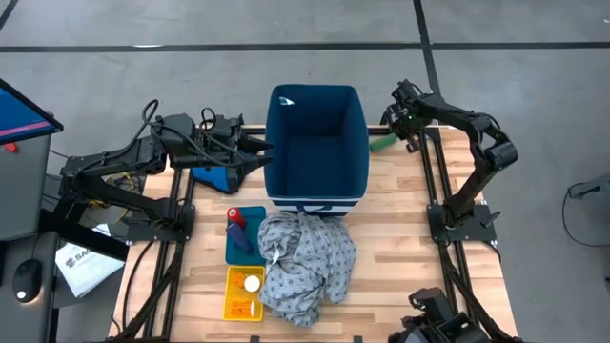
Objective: Pick & place medical supplies in basket/bin
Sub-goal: Put the green bandage into the blue bin
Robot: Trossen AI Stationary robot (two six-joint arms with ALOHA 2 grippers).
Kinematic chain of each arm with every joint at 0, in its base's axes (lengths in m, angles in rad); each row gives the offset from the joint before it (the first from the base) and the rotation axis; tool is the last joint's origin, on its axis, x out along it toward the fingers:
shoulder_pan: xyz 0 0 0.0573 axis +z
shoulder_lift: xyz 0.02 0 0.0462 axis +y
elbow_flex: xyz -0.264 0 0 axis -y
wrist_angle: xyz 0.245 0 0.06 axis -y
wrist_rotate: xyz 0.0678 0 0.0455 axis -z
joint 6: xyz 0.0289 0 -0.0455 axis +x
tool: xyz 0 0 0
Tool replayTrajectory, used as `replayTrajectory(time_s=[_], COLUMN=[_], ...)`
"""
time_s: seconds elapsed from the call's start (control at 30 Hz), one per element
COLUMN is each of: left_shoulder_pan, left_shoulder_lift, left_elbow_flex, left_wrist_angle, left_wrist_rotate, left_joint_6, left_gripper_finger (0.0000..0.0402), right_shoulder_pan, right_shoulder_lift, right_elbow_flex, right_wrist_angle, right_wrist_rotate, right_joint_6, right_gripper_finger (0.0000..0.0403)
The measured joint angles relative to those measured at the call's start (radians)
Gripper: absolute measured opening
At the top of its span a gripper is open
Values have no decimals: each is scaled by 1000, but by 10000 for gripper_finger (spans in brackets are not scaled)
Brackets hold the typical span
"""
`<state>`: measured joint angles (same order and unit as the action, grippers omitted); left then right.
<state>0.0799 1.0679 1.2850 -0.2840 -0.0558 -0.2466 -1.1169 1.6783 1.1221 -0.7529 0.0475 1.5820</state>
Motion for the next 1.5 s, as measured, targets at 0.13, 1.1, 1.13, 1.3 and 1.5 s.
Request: replayTrajectory(time_s=[0.13, 1.1, 1.13, 1.3, 1.5], left_shoulder_pan=[0, 0, 0, 0, 0], left_shoulder_lift=[0, 0, 0, 0, 0], left_elbow_flex=[0, 0, 0, 0, 0], left_wrist_angle=[0, 12, 15, 18, 21], left_wrist_rotate=[0, 23, 23, 23, 22], left_joint_6=[2, -24, -25, -44, -50], left_gripper_finger=[173, 173, 173, 173, 173], right_shoulder_pan=[-4, -100, -97, -86, -81], right_shoulder_lift=[0, 71, 77, 95, 124], right_elbow_flex=[0, 0, 0, 0, 0], right_wrist_angle=[8, 80, 80, 89, 100], right_wrist_rotate=[-32, -127, -128, -129, -133], right_joint_6=[-34, -330, -329, -319, -325], right_gripper_finger=[7, 151, 149, 144, 145])
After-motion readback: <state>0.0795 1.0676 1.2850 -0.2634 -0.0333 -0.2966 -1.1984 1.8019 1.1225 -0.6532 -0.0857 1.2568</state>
